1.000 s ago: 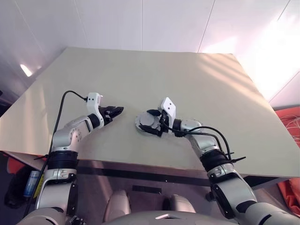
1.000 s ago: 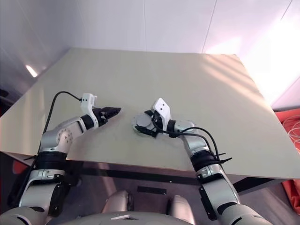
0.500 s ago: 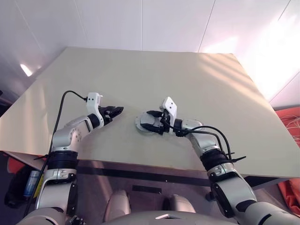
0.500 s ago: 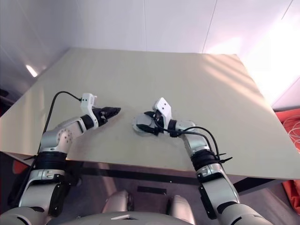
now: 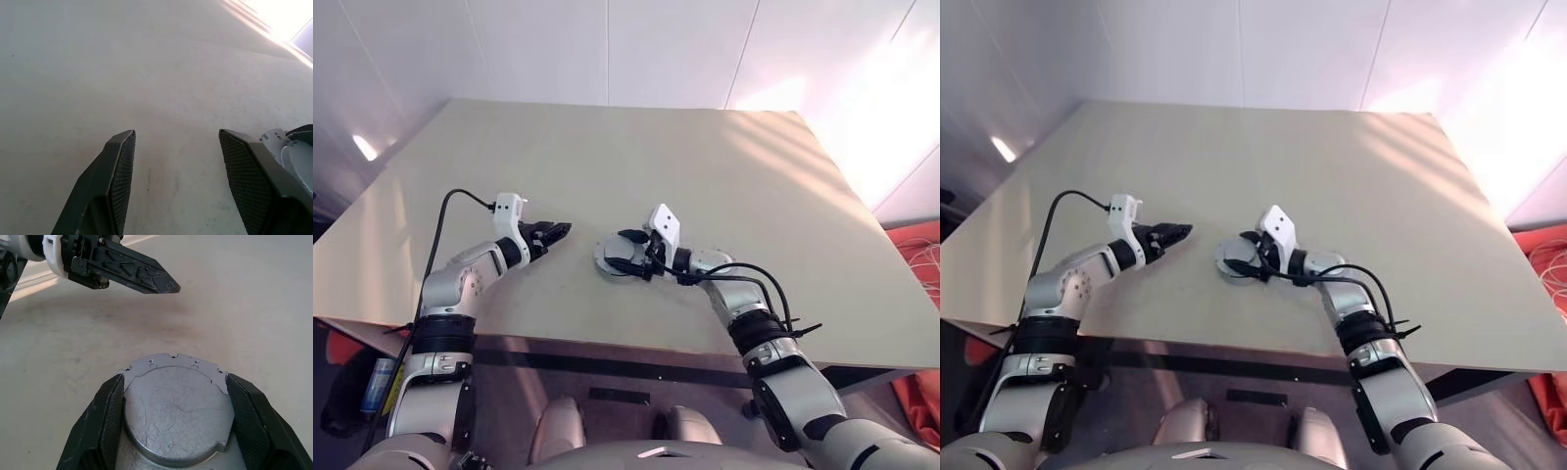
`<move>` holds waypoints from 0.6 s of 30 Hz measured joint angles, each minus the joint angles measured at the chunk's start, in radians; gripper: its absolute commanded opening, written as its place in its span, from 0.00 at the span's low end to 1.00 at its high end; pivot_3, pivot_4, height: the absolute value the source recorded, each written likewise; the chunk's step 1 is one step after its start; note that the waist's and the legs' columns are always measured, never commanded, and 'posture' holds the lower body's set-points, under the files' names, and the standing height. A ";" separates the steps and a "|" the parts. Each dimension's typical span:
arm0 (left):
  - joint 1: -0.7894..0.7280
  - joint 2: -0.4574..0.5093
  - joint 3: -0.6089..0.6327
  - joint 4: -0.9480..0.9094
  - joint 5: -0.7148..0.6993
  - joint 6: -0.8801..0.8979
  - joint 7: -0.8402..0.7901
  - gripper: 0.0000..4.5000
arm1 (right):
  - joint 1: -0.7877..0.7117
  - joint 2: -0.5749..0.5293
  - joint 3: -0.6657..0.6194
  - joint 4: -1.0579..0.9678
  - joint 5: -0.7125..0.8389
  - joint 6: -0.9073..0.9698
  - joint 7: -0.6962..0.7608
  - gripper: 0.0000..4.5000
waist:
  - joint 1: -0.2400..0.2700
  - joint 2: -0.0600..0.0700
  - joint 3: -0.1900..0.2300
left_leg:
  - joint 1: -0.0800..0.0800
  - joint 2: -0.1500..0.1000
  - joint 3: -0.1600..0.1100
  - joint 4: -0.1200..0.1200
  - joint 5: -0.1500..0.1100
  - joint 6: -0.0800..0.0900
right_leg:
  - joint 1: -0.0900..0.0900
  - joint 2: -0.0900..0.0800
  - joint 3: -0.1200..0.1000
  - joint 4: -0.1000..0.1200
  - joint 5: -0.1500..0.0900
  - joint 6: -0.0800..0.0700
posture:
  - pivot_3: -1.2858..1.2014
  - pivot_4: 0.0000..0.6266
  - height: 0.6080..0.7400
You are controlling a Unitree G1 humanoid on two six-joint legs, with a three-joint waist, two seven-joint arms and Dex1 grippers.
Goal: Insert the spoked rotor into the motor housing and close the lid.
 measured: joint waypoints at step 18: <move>0.000 0.000 0.001 0.000 0.000 0.000 0.001 0.64 | -0.020 -0.017 0.005 0.034 -0.001 -0.024 0.037 0.70 | 0.001 0.000 0.000 | 0.001 0.000 0.000 0.000 -0.001 0.001 | 0.002 0.000 0.000 -0.002 0.000 0.000 | 0.52 0.00 1.00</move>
